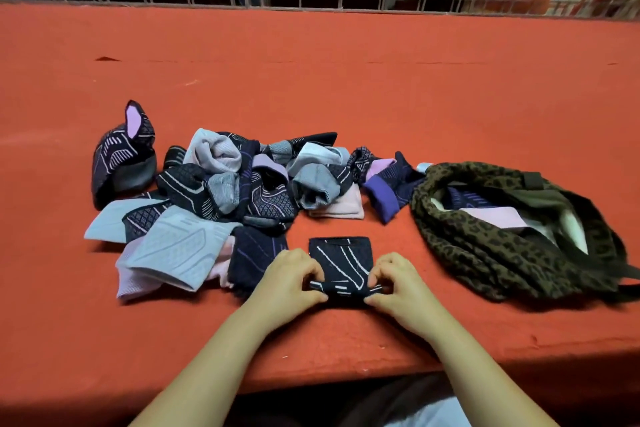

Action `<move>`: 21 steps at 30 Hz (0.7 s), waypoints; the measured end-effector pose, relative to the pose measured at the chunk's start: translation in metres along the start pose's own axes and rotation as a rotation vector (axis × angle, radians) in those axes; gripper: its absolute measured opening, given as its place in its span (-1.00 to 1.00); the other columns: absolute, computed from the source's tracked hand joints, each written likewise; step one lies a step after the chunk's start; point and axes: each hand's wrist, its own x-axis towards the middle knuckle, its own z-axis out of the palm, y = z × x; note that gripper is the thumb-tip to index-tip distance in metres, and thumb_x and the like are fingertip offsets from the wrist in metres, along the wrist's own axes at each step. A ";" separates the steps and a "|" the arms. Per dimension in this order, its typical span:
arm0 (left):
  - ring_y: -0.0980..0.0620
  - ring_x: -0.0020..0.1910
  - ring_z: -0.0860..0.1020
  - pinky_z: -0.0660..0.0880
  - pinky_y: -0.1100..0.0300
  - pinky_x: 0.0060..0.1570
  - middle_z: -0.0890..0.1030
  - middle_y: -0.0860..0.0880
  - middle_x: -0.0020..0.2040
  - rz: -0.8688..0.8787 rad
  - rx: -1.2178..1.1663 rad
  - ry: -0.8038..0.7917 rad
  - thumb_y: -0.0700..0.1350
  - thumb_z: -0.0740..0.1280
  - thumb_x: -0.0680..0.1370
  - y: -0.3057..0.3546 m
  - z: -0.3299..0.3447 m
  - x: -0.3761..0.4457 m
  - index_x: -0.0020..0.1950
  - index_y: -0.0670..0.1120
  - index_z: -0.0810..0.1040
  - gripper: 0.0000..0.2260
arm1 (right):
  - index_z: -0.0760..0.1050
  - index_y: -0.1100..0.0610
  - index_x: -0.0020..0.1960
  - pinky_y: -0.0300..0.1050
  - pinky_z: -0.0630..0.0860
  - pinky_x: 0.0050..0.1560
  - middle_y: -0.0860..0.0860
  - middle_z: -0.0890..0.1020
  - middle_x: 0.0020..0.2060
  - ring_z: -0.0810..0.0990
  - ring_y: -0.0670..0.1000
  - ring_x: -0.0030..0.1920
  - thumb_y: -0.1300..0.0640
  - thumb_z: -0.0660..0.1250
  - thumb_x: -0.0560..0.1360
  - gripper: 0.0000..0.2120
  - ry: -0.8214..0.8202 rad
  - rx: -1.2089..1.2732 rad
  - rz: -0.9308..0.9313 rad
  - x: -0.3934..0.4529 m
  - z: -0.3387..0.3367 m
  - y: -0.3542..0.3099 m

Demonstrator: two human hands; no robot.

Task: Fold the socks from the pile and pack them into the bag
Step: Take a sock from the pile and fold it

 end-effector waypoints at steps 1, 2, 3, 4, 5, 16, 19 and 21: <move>0.05 -0.02 0.40 0.32 0.17 0.07 0.47 0.12 -0.08 0.016 -0.008 0.001 0.11 0.42 0.29 -0.001 -0.002 0.001 -0.13 0.02 0.53 -0.74 | 0.36 -0.15 -0.24 -0.46 0.19 0.15 -0.16 0.46 0.08 0.37 -0.12 0.14 0.18 0.50 0.29 -0.65 -0.023 -0.030 -0.026 0.000 -0.001 0.000; 0.06 0.00 0.41 0.33 0.16 0.07 0.50 0.12 -0.06 0.032 -0.017 -0.001 0.15 0.36 0.30 -0.001 -0.003 0.002 -0.13 0.03 0.51 -0.74 | 0.34 -0.16 -0.22 -0.47 0.14 0.21 -0.16 0.46 0.16 0.34 -0.13 0.22 0.18 0.48 0.33 -0.64 -0.047 -0.051 -0.055 0.000 -0.003 0.001; 0.07 0.00 0.43 0.34 0.17 0.06 0.53 0.11 -0.05 0.034 -0.025 -0.007 0.15 0.33 0.33 -0.001 -0.004 0.003 -0.12 0.04 0.49 -0.75 | 0.32 -0.15 -0.19 -0.44 0.13 0.25 -0.15 0.48 0.18 0.33 -0.14 0.26 0.18 0.46 0.37 -0.65 -0.068 -0.061 -0.070 0.000 -0.003 0.001; 0.09 -0.02 0.44 0.35 0.18 0.03 0.55 0.09 -0.07 0.023 -0.034 -0.014 0.13 0.33 0.37 -0.001 -0.004 0.004 -0.10 0.04 0.47 -0.78 | 0.30 -0.14 -0.17 -0.36 0.18 0.27 -0.13 0.52 0.16 0.36 -0.14 0.25 0.17 0.43 0.41 -0.68 -0.074 -0.061 -0.068 0.000 -0.004 0.000; 0.08 -0.07 0.46 0.36 0.17 -0.03 0.56 0.08 -0.09 0.006 -0.041 -0.019 0.10 0.33 0.43 0.000 -0.005 0.005 -0.08 0.03 0.45 -0.82 | 0.29 -0.13 -0.16 -0.29 0.26 0.24 -0.12 0.56 0.09 0.42 -0.13 0.19 0.15 0.39 0.45 -0.71 -0.062 -0.057 -0.052 0.000 -0.005 -0.001; -0.05 -0.17 0.53 0.38 0.06 -0.17 0.49 0.07 -0.33 -0.240 -0.094 0.047 0.10 0.20 0.57 0.018 0.005 0.013 -0.04 0.02 0.36 -0.84 | 0.29 -0.05 0.03 -0.11 0.39 -0.21 -0.02 0.53 -0.24 0.50 -0.04 -0.28 0.14 0.32 0.52 -0.78 0.275 0.234 0.182 0.005 0.005 -0.015; -0.03 -0.14 0.54 0.40 0.07 -0.17 0.52 0.07 -0.28 -0.327 -0.061 0.068 0.12 0.20 0.56 0.021 0.007 0.021 -0.04 0.01 0.41 -0.81 | 0.29 0.02 0.16 -0.14 0.30 -0.21 -0.09 0.52 -0.24 0.52 -0.02 -0.21 0.10 0.32 0.52 -0.72 0.290 0.141 0.268 0.016 0.008 -0.015; -0.03 -0.03 0.53 0.43 0.07 -0.08 0.56 0.04 -0.14 -0.360 0.062 0.065 0.16 0.19 0.55 0.019 0.008 0.027 -0.03 0.01 0.47 -0.76 | 0.34 0.04 0.19 -0.12 0.35 -0.15 -0.09 0.53 -0.22 0.54 0.00 -0.13 0.02 0.32 0.51 -0.70 0.256 0.013 0.332 0.024 0.011 -0.010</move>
